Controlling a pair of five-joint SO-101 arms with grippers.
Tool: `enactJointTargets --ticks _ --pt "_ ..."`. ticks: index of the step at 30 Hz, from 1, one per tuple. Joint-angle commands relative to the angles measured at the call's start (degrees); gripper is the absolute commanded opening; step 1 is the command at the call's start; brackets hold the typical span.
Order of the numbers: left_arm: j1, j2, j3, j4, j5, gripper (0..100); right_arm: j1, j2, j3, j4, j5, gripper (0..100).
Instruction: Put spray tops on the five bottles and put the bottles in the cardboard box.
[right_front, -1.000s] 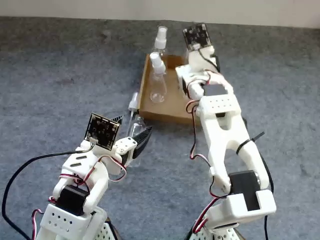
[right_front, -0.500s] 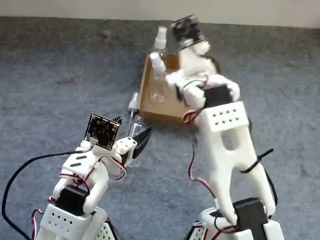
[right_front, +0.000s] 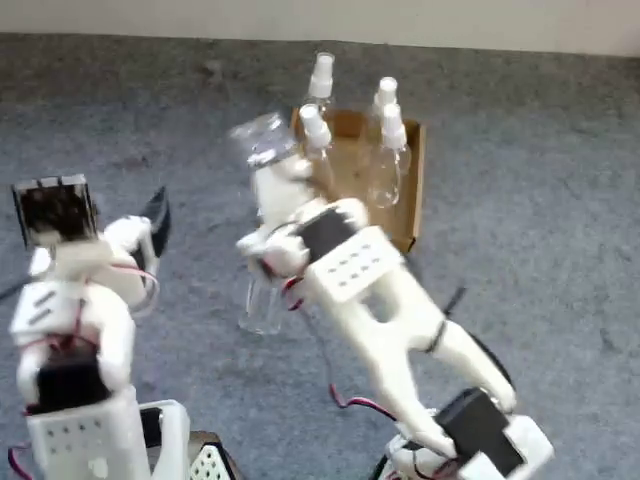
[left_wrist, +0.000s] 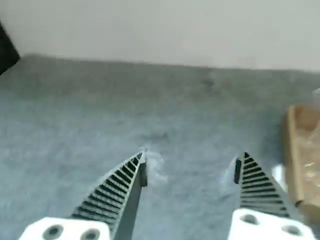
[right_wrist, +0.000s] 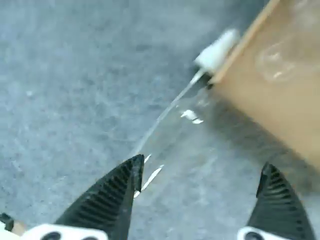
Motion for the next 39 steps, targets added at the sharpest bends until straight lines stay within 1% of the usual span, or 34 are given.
enactJointTargets --ticks 1,3,6,13,16,18,21,22,24,27,29,32,34,36,39 --pt "-4.3 10.6 -7.3 2.4 -2.8 23 -3.5 4.7 -2.5 -0.2 -5.9 30.1" --pt "-6.2 12.7 -7.7 2.3 -4.5 23 -4.1 8.4 -3.6 -0.2 -10.1 30.2" --pt "-7.9 13.1 -7.3 2.3 -5.9 23 -4.3 13.6 -4.3 -0.2 -13.5 30.2" --pt "-8.0 13.1 -4.4 2.2 -7.0 23 -4.3 21.1 -4.3 -4.6 -14.6 30.0" --pt "-7.9 13.1 -4.4 2.2 -7.0 23 -4.4 22.5 -4.1 -4.6 -14.6 29.2" --pt "-7.9 13.1 -4.5 2.2 -6.9 23 -4.4 22.5 -3.9 -4.5 -14.6 22.4" --pt "-7.8 13.1 -4.5 2.2 -6.9 23 -4.4 22.5 -4.0 -4.5 -14.2 2.9" --pt "-7.8 13.1 -4.5 2.2 -6.9 23 -4.4 22.5 -4.0 -4.4 -14.2 0.0" --pt "-7.8 13.1 -4.5 2.2 -6.9 23 -4.4 22.4 -3.9 -2.1 -14.1 2.6" --pt "-7.9 13.1 -4.6 2.2 -6.9 23 -4.5 19.6 -4.8 3.4 -13.5 0.3" --pt "-7.7 13.1 -4.7 2.2 -6.8 22 -5.4 16.0 -5.7 5.9 -8.0 0.3" --pt "-5.2 13.7 -6.8 2.5 -6.8 18 -7.0 9.5 -5.8 11.1 4.3 0.3" --pt "-3.6 13.7 -7.3 3.3 -6.8 16 -7.3 4.8 -5.8 15.3 9.6 0.4" --pt "-1.7 13.7 -8.8 6.0 -6.8 16 -6.9 -0.4 -5.9 20.4 12.1 0.4" --pt "1.9 13.8 -11.2 9.8 -6.7 16 -2.7 -9.1 -6.0 27.7 14.2 0.4"
